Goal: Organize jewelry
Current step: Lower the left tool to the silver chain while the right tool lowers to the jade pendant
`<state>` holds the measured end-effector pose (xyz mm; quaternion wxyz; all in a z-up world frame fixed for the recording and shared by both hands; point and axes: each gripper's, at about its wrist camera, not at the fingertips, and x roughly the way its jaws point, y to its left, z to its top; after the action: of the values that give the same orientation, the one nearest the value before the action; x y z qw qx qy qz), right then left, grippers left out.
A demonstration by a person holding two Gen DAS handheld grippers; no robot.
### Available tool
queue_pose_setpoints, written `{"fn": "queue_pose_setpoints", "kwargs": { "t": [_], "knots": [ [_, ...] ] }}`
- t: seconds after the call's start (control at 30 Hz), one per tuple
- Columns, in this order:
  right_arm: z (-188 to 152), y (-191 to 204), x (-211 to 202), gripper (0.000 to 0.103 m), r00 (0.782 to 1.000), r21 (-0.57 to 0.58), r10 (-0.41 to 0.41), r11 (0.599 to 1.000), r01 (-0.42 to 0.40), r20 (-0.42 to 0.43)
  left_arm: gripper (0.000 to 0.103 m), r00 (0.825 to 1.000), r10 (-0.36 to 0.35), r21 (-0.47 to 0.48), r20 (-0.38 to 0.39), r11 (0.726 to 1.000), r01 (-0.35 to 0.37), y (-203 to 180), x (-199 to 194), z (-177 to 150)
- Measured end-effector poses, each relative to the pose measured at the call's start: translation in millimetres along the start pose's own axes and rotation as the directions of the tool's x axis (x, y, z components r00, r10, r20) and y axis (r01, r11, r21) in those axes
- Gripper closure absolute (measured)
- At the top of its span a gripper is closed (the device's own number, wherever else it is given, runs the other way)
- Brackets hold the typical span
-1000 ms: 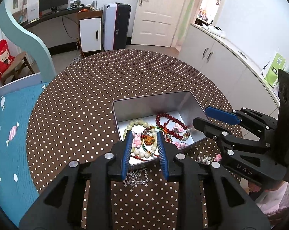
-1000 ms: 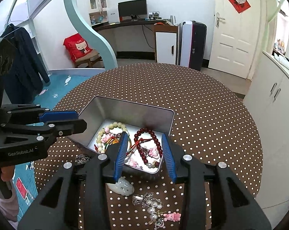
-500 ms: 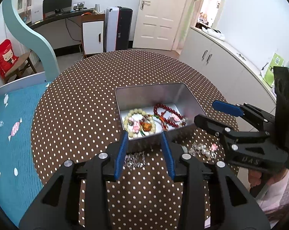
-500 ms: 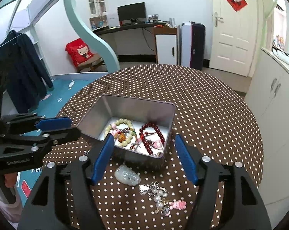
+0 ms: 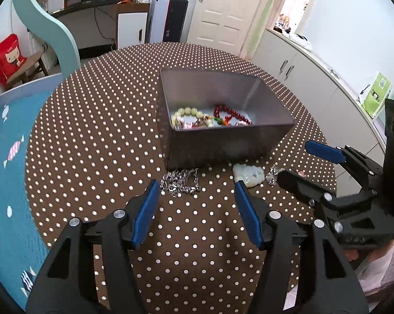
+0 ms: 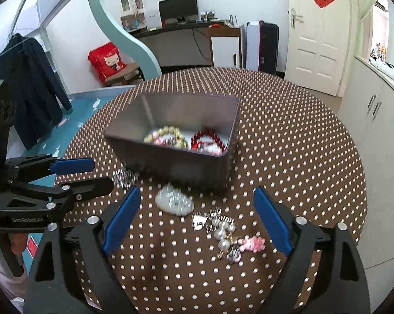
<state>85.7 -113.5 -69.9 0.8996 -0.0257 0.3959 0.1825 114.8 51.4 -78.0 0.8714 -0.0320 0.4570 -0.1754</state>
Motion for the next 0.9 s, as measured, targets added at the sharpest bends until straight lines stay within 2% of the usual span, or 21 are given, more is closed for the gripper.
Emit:
{"fn": "queue_pose_setpoints", "kwargs": {
  "t": [0.17,0.27,0.33,0.4,0.43,0.6,0.7,0.87,0.9],
  "knots": [
    [-7,7,10,0.016,1.0,-0.014,-0.004,1.0,0.004,-0.026,0.043,0.999,0.03,0.002,0.018,1.0,-0.03,5,15,-4],
    [-10,11,16,0.016,0.999,-0.022,0.0,1.0,-0.001,-0.042,0.05,0.998,0.056,0.006,0.033,0.998,-0.056,9,22,-4],
    [-11,13,20,0.016,0.999,-0.024,0.002,1.0,-0.003,-0.051,0.056,0.993,0.106,0.034,0.054,0.994,-0.108,7,28,-5],
    [-12,15,24,0.016,0.998,-0.028,-0.003,1.0,0.001,-0.063,0.059,0.991,0.124,0.053,0.052,0.991,-0.126,6,34,-6],
    [-12,16,26,0.016,0.998,-0.031,-0.002,1.0,0.0,-0.068,0.067,0.99,0.125,0.065,0.067,0.989,-0.129,5,34,-6],
    [-13,18,31,0.016,0.997,-0.036,-0.01,0.999,0.007,-0.076,0.09,0.994,0.083,0.101,0.073,0.991,-0.09,3,35,-9],
    [-13,22,33,0.016,0.997,-0.058,-0.029,0.998,0.025,-0.067,0.09,0.994,0.065,0.102,0.086,0.992,-0.073,4,34,-12],
    [-14,32,37,0.016,0.999,-0.117,-0.033,0.993,0.029,-0.036,0.092,0.995,0.012,0.04,0.096,0.999,-0.016,15,29,-17],
    [-13,32,39,0.02,0.999,-0.126,-0.034,0.992,0.03,-0.035,0.092,0.995,0.008,0.034,0.098,0.999,-0.012,17,28,-18]
  ]
}}
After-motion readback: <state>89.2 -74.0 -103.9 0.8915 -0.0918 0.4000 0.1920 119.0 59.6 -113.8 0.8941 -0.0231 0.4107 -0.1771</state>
